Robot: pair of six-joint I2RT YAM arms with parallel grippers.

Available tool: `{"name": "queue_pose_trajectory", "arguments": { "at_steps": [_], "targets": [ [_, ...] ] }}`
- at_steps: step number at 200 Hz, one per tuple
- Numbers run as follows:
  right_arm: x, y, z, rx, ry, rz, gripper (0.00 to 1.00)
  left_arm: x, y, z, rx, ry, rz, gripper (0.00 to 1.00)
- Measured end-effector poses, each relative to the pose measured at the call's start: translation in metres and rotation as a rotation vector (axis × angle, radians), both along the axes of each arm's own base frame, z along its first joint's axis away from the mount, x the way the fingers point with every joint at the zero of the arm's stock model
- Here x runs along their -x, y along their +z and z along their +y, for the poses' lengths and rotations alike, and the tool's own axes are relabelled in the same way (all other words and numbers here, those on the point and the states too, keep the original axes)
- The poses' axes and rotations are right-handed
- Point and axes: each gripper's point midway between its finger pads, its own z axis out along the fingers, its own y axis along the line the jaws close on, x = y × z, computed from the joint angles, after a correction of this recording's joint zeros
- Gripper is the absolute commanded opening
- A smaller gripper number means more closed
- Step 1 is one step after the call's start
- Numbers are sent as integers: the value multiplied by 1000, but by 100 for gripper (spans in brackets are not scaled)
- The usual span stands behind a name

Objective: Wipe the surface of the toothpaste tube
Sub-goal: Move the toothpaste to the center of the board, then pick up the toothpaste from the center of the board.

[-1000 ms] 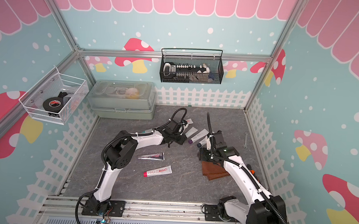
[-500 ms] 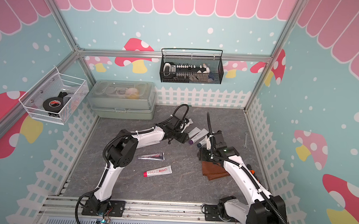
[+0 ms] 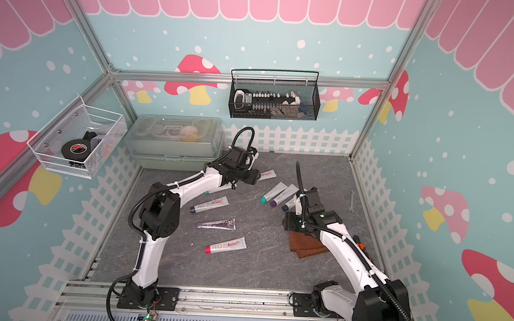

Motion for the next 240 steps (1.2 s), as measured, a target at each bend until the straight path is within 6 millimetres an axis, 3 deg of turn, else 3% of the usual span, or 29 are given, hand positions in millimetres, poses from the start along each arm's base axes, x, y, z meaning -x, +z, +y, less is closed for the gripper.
{"name": "queue_pose_trajectory", "arguments": {
  "at_steps": [32, 71, 156, 193, 240],
  "targets": [
    [1, -1, 0, -2, 2, 3, 61, -19, -23, 13, -44, 32, 30, 66],
    [1, -1, 0, -1, 4, 2, 61, -27, -54, 10, -103, 13, 87, 66],
    [1, -1, 0, -1, 4, 2, 61, -30, -79, 8, -181, -27, 152, 65],
    [1, -1, 1, -2, 4, 1, 61, -21, -98, 10, -224, -39, 194, 54],
    [0, -1, 1, -2, 4, -1, 61, -20, -96, 8, -236, -53, 189, 34]
  ]
}}
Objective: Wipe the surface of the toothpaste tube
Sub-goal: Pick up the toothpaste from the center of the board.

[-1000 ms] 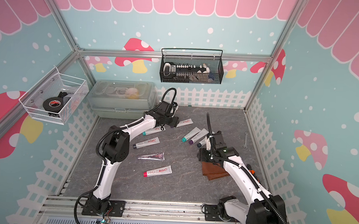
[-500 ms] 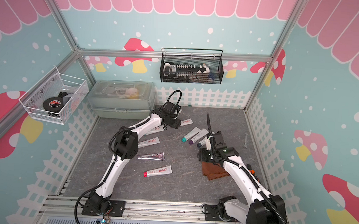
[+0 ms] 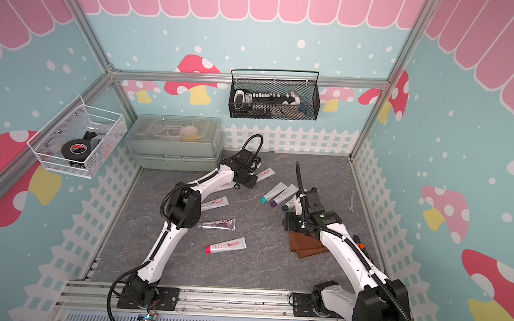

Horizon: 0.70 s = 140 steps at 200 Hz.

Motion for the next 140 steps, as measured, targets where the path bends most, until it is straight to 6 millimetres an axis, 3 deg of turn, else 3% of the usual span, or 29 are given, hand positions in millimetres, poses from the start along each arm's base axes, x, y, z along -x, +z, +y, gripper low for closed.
{"name": "queue_pose_trajectory", "arguments": {
  "at_steps": [24, 64, 96, 115, 140],
  "targets": [
    [0, 0, 0, 0, 0, 0, 60, 1, 0, 0, 0, 4, 4, 21],
    [0, 0, 0, 0, 0, 0, 60, 3, -1, -1, 25, 17, 2, 15],
    [0, 0, 0, -1, 1, 1, 60, 40, 6, 13, 44, 30, 29, 15],
    [0, 0, 1, -3, 2, 1, 60, 63, 27, 17, 73, 30, 7, 15],
    [-1, -1, 2, -6, 3, 1, 60, 91, 75, 9, 137, 1, -84, 15]
  ]
}}
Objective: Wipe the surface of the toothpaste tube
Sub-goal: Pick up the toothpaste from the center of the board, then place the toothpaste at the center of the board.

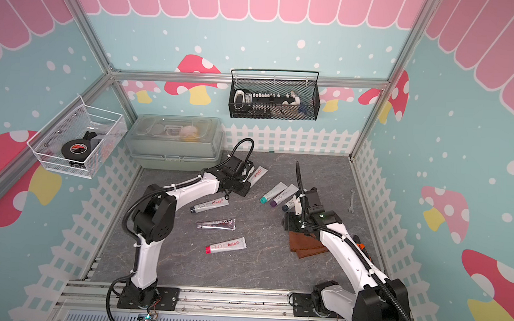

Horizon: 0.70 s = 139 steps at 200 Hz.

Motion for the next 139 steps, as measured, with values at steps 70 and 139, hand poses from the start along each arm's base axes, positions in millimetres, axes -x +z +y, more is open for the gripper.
{"name": "queue_pose_trajectory", "arguments": {
  "at_steps": [70, 139],
  "targets": [
    [0, -2, -1, 7, -3, 4, 60, 121, 42, -38, 102, -157, -103, 16],
    [-5, 7, -17, 70, -60, -58, 57, 204, -29, -50, -34, -253, -7, 16]
  ]
}}
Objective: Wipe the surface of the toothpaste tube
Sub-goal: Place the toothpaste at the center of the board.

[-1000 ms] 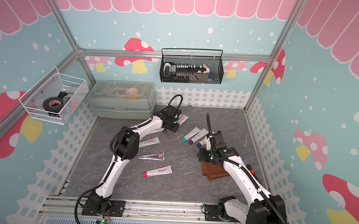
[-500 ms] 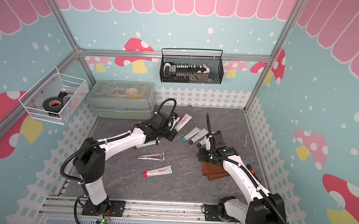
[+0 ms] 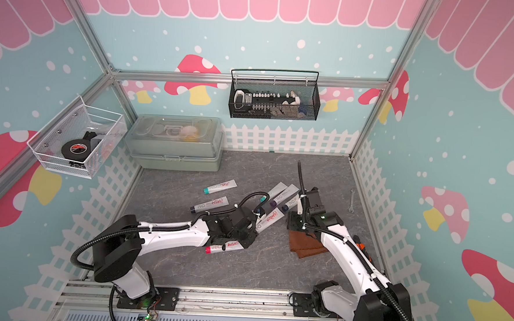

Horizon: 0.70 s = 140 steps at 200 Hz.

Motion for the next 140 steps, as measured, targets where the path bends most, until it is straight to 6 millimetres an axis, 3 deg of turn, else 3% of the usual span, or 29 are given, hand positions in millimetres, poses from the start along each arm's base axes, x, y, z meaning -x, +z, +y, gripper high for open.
{"name": "queue_pose_trajectory", "arguments": {
  "at_steps": [61, 84, 101, 140],
  "targets": [
    [0, 0, -8, 31, -31, -17, 56, 28, -37, 2, -78, -2, 31, 17],
    [-1, -11, -7, 41, -28, 25, 56, 36, -53, 5, -103, 1, 47, 25],
    [-2, -22, -6, 48, -26, 61, 55, 37, -53, 1, -80, 9, 38, 33],
    [-5, -51, -5, 74, -29, 151, 53, 37, -56, 0, -21, 29, 19, 36]
  ]
}}
